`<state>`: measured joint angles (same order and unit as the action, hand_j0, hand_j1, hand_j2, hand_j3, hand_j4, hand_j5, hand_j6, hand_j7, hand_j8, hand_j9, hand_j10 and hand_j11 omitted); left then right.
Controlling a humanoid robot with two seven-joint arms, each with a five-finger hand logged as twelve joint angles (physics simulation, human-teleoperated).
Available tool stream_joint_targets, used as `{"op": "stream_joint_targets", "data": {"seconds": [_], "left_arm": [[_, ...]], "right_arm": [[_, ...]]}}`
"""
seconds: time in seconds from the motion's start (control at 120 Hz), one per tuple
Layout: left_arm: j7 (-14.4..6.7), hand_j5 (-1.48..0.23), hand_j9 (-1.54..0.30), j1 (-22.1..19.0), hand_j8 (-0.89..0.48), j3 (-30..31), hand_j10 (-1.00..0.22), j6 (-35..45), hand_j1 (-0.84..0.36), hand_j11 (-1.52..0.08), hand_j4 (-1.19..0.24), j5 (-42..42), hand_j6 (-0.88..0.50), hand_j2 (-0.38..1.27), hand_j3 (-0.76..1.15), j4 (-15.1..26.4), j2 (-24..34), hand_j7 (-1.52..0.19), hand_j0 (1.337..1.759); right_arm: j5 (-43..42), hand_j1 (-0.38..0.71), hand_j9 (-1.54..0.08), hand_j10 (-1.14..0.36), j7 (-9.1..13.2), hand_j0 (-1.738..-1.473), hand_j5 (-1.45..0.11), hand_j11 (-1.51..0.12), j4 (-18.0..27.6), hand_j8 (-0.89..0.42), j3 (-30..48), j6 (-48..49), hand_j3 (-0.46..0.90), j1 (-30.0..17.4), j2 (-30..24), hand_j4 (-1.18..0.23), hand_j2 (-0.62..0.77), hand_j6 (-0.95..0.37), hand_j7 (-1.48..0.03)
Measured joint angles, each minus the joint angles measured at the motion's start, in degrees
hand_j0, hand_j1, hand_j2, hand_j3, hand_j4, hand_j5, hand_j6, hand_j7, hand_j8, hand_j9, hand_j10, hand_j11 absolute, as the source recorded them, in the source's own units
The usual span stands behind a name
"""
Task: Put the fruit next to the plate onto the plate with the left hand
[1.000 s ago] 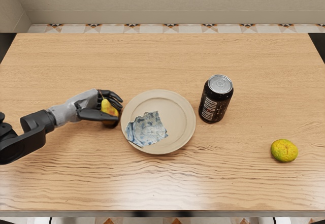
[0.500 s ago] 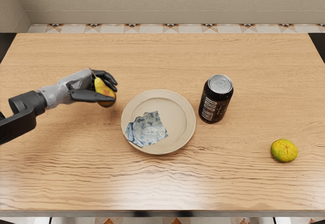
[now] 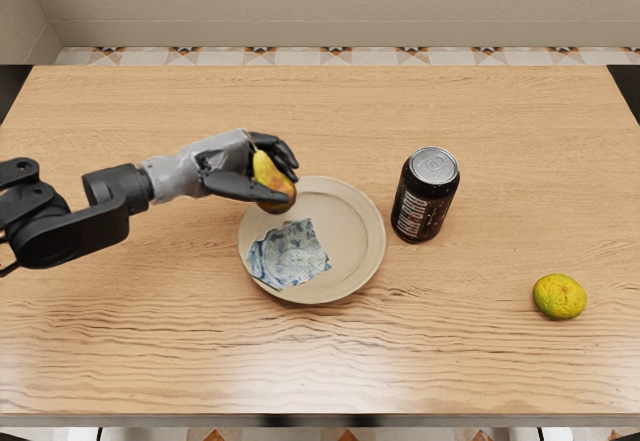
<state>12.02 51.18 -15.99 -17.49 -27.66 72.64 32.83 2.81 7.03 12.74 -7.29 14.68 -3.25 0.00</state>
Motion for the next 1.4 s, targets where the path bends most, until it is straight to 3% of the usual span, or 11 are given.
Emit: {"op": "stream_joint_targets", "data": {"seconds": [0.342,0.883,1.217,1.4], "left_arm": [[-2.12,-0.87,-0.88,-1.93,-0.4,0.27,-0.32,0.09,-0.37,-0.86,-0.64,-0.49,-0.64,0.1,0.0,1.26,-3.71,-0.87,1.658],[-2.43,-0.76,-0.77,-5.13,-0.47,0.7,-0.39,2.12,-0.31,-0.76,-0.58,-0.73,-0.58,0.1,0.0,0.6,-4.53,-0.77,1.658],[-1.95,-0.28,-0.29,-3.74,-0.2,0.49,-0.18,2.78,0.09,-0.28,-0.22,0.47,-0.22,0.04,0.0,0.61,-4.16,-0.29,1.658],[-2.04,-0.15,-0.15,0.71,-0.1,0.39,-0.1,2.74,0.22,-0.15,-0.11,1.31,-0.11,0.02,0.0,0.95,-1.83,-0.15,1.658]], "right_arm": [[0.0,-0.33,-0.02,-0.02,0.0,-1.658,-0.02,-0.02,0.0,-0.02,0.0,0.0,0.0,0.0,0.0,-0.02,0.0,-0.02,-0.02],[0.0,-0.33,-0.02,-0.02,0.0,-1.658,-0.02,-0.02,0.0,-0.02,0.0,0.0,0.0,0.0,0.0,-0.02,0.0,-0.02,-0.02],[0.0,-0.33,-0.02,-0.02,0.0,-1.658,-0.02,-0.02,0.0,-0.02,0.0,0.0,0.0,0.0,0.0,-0.02,0.0,-0.02,-0.02],[0.0,-0.33,-0.02,-0.02,0.0,-1.658,-0.02,-0.02,0.0,-0.02,0.0,0.0,0.0,0.0,0.0,-0.02,0.0,-0.02,-0.02]]}}
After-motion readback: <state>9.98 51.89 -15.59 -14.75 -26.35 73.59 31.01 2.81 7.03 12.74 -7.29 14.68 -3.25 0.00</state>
